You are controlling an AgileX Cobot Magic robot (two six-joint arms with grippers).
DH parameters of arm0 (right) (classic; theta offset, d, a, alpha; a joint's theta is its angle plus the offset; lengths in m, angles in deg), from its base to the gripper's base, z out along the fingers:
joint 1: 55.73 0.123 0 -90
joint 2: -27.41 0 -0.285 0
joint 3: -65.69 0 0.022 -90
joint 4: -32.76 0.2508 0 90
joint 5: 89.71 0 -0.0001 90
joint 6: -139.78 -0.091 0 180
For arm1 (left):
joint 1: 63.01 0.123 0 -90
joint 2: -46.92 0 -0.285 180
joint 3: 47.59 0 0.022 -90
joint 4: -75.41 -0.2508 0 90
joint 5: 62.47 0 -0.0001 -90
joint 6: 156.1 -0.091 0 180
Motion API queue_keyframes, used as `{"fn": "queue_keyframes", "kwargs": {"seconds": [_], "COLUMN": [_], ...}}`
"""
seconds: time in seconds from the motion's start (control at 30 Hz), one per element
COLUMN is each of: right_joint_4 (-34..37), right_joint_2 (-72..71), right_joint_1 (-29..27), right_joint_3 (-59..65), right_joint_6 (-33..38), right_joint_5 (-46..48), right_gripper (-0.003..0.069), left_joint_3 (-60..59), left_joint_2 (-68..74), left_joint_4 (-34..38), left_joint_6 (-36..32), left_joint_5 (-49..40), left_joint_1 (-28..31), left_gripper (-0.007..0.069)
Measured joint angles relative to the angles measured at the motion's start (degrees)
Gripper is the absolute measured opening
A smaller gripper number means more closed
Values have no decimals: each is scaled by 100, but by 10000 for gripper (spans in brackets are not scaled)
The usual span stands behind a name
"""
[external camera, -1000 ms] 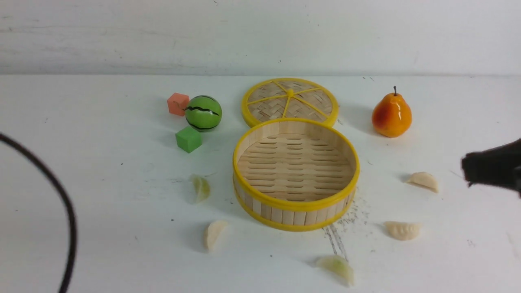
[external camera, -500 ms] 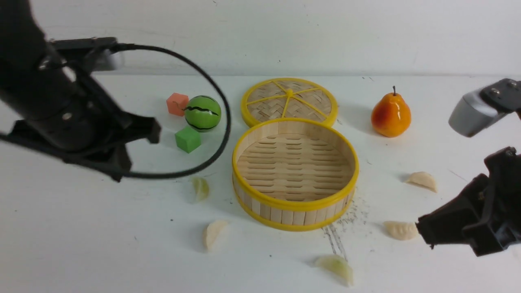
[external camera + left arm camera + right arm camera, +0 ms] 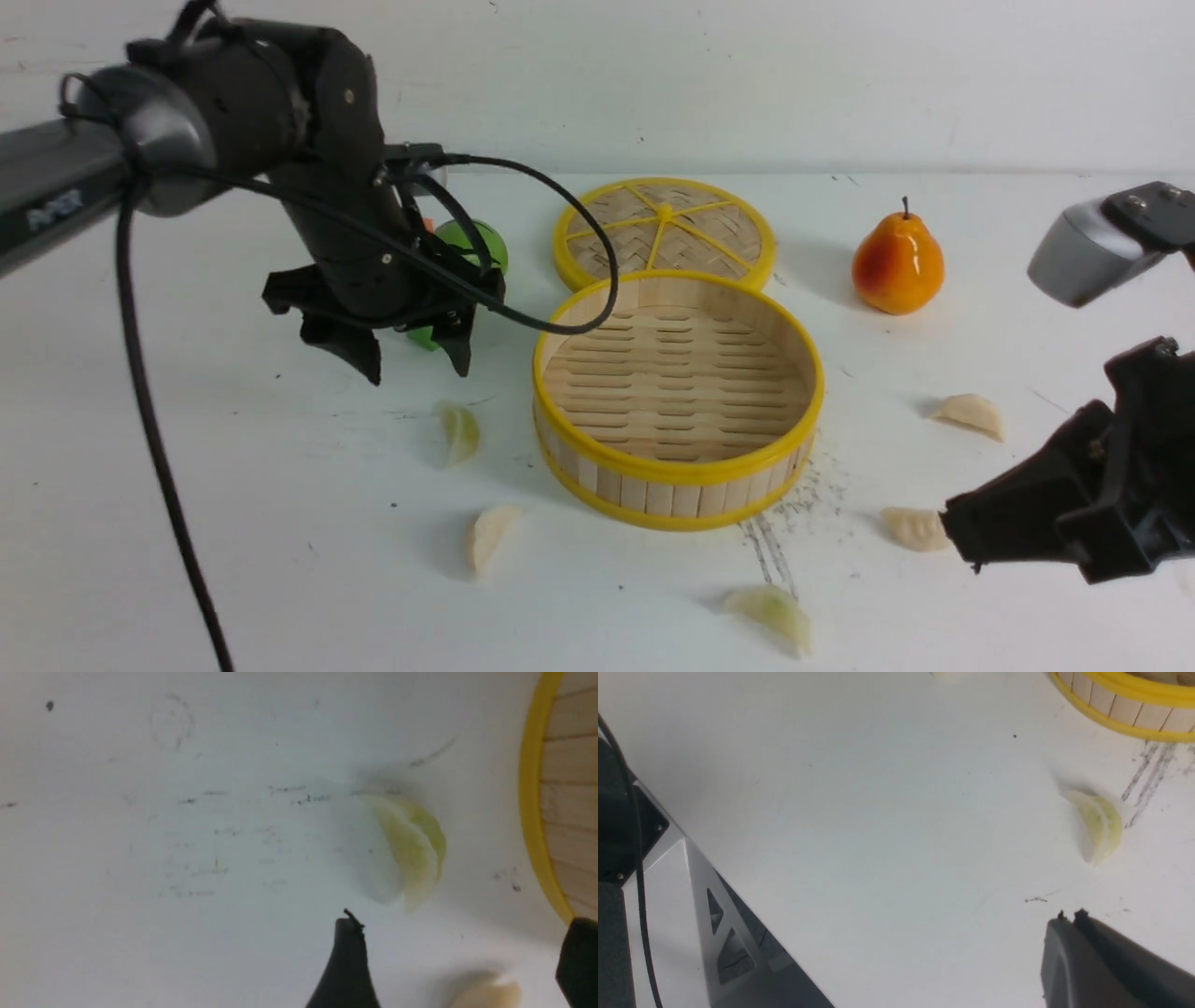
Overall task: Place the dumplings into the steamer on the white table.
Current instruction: 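Reach for and grasp a dumpling on the table with the left gripper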
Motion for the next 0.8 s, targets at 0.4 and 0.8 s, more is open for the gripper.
{"fn": "queue_keyframes", "kwargs": {"seconds": [0.4, 0.8], "right_joint_4": [-67, -84], "right_joint_2": [0, 0], "right_joint_1": [0, 0], "right_joint_3": [17, 252], "right_joint_6": [0, 0], "right_joint_5": [-149, -334], "right_gripper": [10, 20], "left_joint_3": [299, 478], "left_joint_2": [1098, 875], "left_joint_4": [407, 45], "left_joint_6": [93, 238], "left_joint_5": [572, 40], "left_joint_1": [0, -79], "left_gripper": [457, 204]}}
